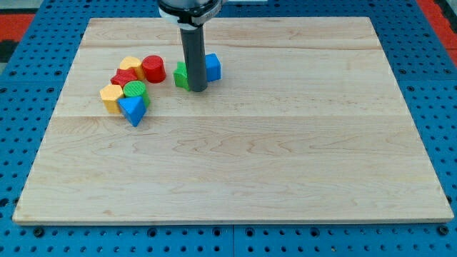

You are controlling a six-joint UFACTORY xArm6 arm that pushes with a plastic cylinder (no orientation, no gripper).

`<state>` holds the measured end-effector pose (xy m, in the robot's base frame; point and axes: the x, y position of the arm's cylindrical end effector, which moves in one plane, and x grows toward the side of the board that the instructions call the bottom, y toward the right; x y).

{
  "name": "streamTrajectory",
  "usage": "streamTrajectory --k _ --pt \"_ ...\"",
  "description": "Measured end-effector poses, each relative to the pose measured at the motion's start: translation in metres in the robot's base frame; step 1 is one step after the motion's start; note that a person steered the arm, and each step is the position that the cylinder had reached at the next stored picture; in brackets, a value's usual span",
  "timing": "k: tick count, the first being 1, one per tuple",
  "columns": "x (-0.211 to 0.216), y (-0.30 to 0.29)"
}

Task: Separate the blue cube from yellow hexagon

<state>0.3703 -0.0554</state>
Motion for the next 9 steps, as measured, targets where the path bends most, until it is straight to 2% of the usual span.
streamTrajectory --k 1,2,4,6,7,9 --pt "-0.019 0.0" --pt "-0.011 0.0" --pt "0.043 -0.075" --pt "0.043 -0.144" --pt "0.05 -0.148" --pt "0.088 -0.097"
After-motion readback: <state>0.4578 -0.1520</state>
